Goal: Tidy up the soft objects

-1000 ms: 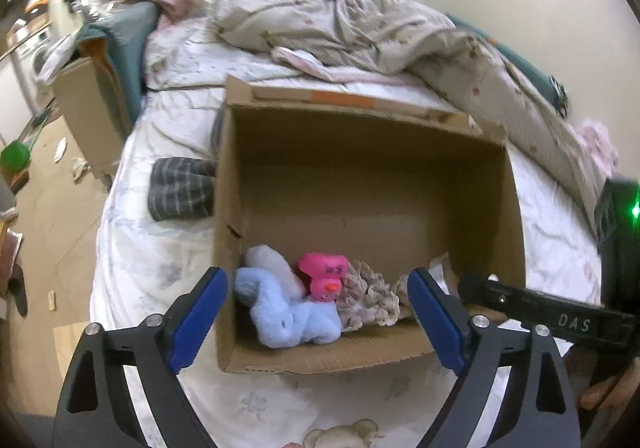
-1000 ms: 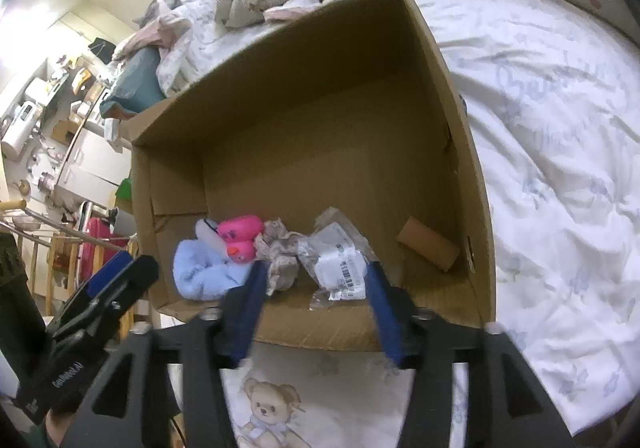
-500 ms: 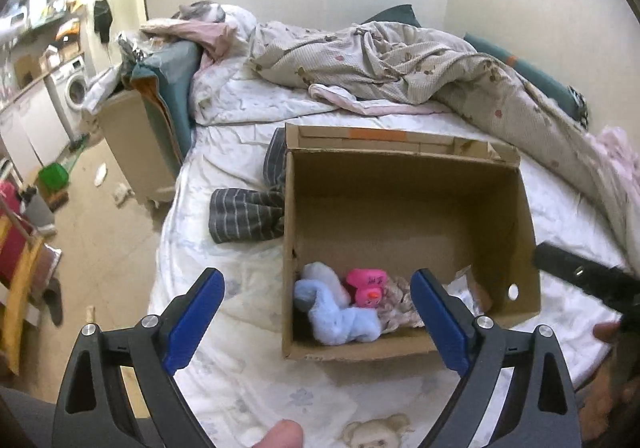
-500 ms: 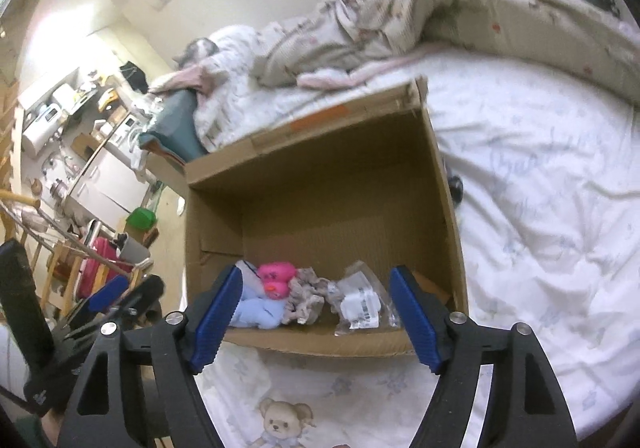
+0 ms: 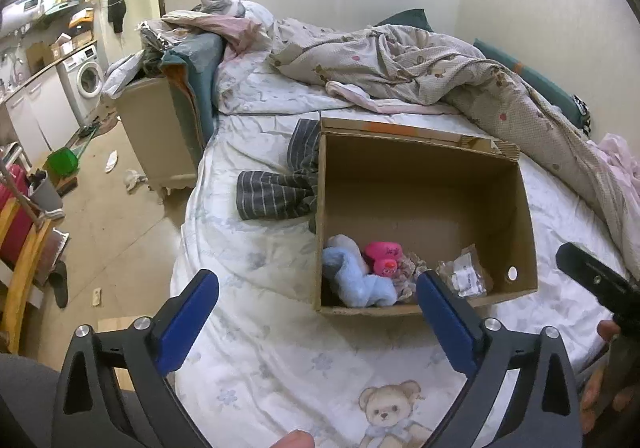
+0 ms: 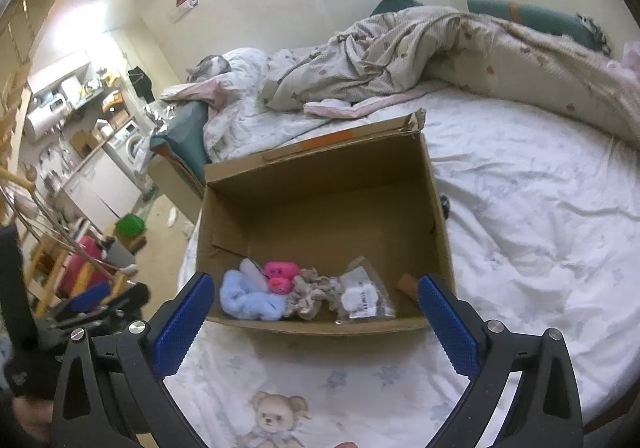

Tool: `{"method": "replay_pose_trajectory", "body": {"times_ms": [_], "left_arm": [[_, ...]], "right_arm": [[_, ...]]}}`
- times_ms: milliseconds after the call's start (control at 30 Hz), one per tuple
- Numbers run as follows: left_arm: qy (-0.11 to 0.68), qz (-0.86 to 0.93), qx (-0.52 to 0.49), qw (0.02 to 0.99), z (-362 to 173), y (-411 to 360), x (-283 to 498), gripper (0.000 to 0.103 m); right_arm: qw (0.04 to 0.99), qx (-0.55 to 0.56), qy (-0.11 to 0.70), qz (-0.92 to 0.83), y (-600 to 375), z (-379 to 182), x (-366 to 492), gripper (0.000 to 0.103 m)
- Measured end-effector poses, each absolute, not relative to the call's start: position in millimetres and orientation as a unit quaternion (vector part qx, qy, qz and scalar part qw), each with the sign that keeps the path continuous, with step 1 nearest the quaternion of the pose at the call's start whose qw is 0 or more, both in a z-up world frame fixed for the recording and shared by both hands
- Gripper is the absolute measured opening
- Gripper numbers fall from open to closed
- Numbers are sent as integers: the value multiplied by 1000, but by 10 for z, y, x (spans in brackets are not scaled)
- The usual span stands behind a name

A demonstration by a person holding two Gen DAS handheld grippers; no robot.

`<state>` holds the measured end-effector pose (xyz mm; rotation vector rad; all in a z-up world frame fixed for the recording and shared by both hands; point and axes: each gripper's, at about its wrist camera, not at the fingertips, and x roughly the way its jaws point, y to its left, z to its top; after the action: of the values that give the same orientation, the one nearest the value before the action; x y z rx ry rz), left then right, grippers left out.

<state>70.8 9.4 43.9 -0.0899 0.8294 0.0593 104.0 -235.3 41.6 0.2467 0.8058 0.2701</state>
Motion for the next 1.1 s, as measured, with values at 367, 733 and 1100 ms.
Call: {"method": "replay_pose_trajectory", "body": {"times_ms": [367,733,1100], "left_arm": [[393,14,-36,919,473,49,496,103],[394,31,-47,917,378,57,544,103],[402,23,-60,914,325,59,563,103]], "right_arm": [[914,80,381,113,-2260,403,852,103],[919,48,381,88,-2233,314,856,103],[915,27,392,87,-2142,244,869,103]]}}
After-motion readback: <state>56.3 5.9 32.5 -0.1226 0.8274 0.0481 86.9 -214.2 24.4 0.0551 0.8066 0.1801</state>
